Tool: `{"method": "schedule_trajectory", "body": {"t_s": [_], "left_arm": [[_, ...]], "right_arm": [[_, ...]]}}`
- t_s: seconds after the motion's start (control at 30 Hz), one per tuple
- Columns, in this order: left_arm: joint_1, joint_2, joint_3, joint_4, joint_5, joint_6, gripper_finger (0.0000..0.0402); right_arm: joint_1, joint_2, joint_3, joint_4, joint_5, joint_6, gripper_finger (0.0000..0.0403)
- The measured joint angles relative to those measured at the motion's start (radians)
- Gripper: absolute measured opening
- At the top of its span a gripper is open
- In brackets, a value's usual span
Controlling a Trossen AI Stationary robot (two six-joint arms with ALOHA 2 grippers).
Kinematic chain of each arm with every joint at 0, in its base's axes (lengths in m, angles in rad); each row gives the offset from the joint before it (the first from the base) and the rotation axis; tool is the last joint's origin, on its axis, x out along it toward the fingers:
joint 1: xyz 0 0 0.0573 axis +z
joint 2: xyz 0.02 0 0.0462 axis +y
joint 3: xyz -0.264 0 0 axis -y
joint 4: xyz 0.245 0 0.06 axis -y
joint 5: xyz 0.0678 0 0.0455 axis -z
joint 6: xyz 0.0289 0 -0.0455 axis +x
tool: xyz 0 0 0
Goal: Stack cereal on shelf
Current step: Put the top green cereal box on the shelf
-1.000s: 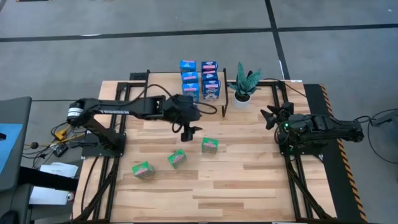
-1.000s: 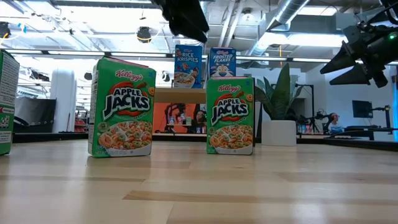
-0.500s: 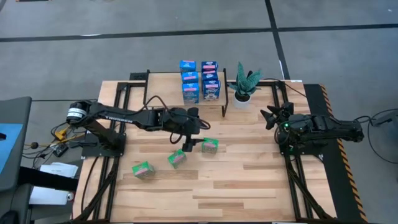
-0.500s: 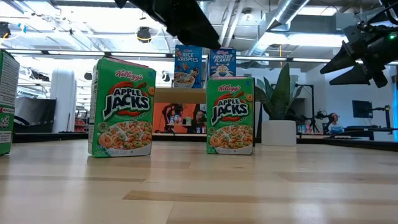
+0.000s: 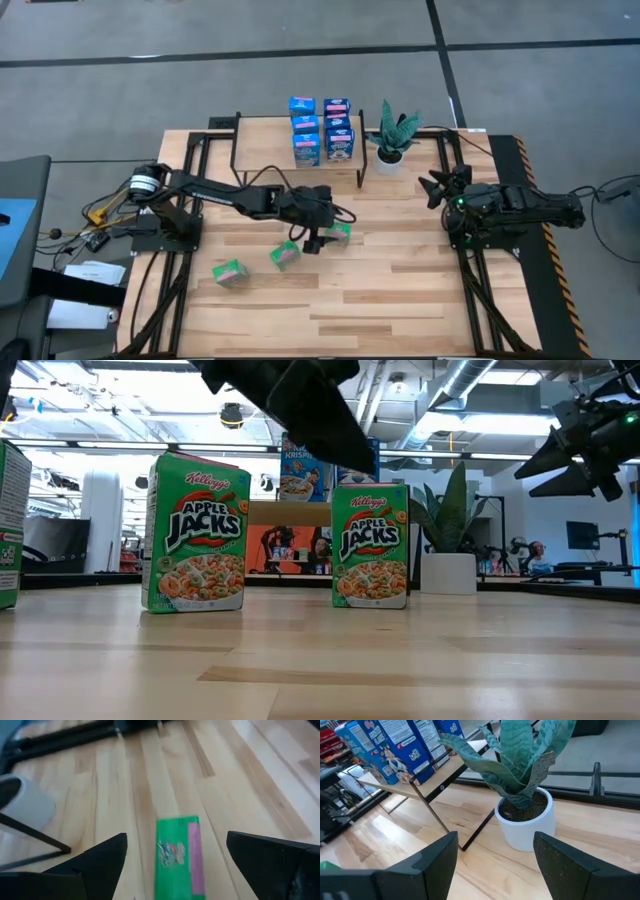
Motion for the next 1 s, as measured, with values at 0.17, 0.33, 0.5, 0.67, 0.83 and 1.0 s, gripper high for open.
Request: {"method": "schedule_trajectory", "body": {"t_s": [0.17, 0.33, 0.5, 0.67, 0.83, 1.0], "left_arm": [[0.004, 0.0, 0.0, -0.114, 0.008, -0.002, 0.0336], [0.011, 0.0, -0.008, -0.182, 0.003, -0.037, 0.0336], [0.011, 0.0, -0.008, -0.169, -0.001, -0.043, 0.0336], [0.011, 0.0, -0.008, -0.172, -0.002, -0.007, 0.0322], [0.011, 0.0, -0.008, -0.171, -0.015, 0.012, 0.0287], [0.011, 0.022, -0.009, -0.166, -0.022, 0.012, 0.0251]], "right_arm": [[0.0, 0.0, 0.0, 0.002, -0.016, 0.001, 0.0286], [0.0, 0.0, 0.0, 0.002, -0.015, 0.0, 0.0286], [0.0, 0.0, 0.0, 0.002, -0.015, 0.0, 0.0286], [0.0, 0.0, 0.0, 0.0, -0.015, 0.0, 0.0286], [0.0, 0.0, 0.0, 0.0, -0.015, 0.0, 0.0286], [0.0, 0.0, 0.0, -0.001, -0.015, 0.0, 0.0286]]}}
